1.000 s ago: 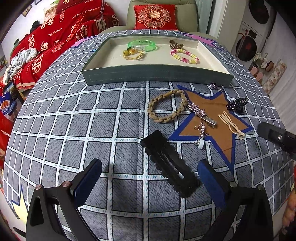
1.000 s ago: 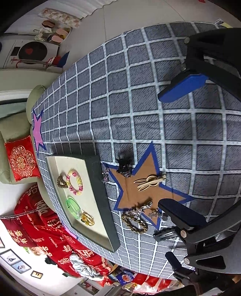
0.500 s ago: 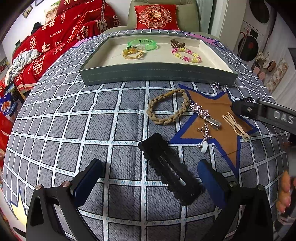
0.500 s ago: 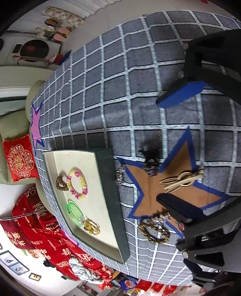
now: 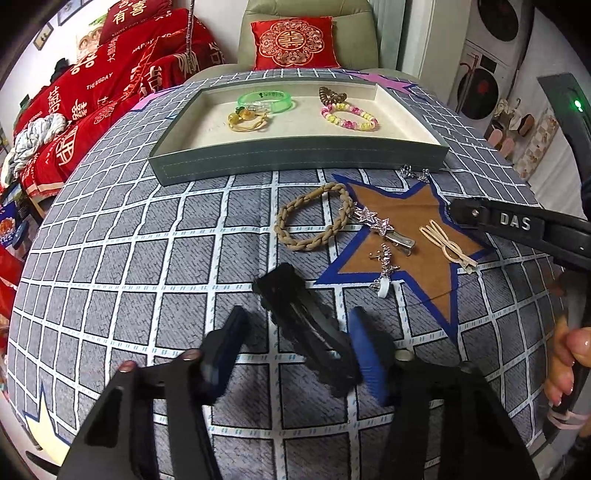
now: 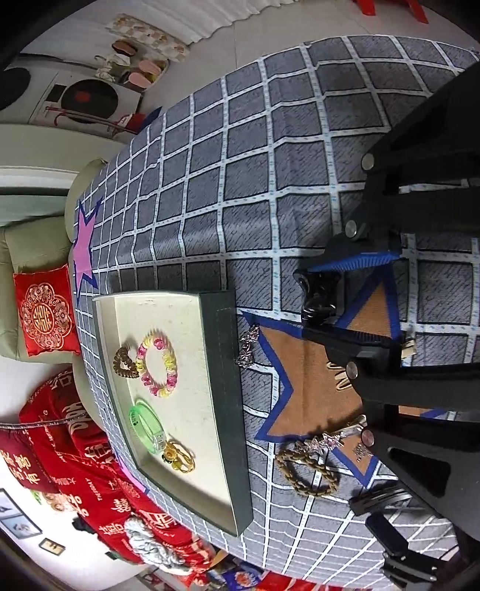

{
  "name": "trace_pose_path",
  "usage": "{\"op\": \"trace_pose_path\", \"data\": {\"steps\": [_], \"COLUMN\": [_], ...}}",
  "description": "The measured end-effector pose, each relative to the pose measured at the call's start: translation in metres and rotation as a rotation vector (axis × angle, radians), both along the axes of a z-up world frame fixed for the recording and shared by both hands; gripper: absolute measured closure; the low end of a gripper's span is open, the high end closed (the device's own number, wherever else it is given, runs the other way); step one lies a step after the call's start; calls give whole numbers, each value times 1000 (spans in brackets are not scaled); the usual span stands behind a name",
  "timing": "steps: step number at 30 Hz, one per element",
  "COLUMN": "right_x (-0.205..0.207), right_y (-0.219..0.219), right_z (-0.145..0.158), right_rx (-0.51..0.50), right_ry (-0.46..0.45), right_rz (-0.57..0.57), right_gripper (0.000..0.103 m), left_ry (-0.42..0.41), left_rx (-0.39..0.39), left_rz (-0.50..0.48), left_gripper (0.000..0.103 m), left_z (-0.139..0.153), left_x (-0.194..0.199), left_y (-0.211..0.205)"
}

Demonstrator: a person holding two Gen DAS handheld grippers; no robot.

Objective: Organize jewelry
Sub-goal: 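Grasp the black rectangular hair clip with the left tool while the right tool grasps the black claw clip, then lift both black clips off the table toward the tray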

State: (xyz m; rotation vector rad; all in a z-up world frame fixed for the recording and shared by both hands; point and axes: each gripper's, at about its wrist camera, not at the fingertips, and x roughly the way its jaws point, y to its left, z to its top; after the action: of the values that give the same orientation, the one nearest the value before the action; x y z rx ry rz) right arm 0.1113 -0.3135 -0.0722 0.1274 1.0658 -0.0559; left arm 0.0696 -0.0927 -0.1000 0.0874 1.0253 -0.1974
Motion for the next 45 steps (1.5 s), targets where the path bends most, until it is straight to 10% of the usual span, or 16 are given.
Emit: {"op": "trace_pose_path", "data": {"steps": [5,19,21,36,38,39,40,45], "right_x": [-13,-49,-52,-56,-57,-58,-58,-61], "right_y": [-4,-4,-3,9,10,10,9,8], "right_z": [4,25,29,43,44,44,44,45], "right_rx": [21,85,93,94,99,102,104,118], "right_ry": [1,-28,-33,-45,-47,-47,-47,-45], "right_rz": [-3,7,10,46,47,47,47,42], "right_gripper": [77,77,77,77,77,77,77,77], "left_ry": [-6,-41,-52,-83,-91,-105,-118,-168], "left_rx": [-15,-107,-115,-56,-46,-32,-24,13], "left_rz": [-10,-41,-46,-104,-122,-130,-127,-167], "left_gripper": [64,66,91,90,74,22,0,0], "left_z": [2,19,25,30,30,31,32,31], "left_x": [-4,-12,-12,-13,-14,-14,-15,-11], "left_y": [7,30,33,38,38,39,40,38]}}
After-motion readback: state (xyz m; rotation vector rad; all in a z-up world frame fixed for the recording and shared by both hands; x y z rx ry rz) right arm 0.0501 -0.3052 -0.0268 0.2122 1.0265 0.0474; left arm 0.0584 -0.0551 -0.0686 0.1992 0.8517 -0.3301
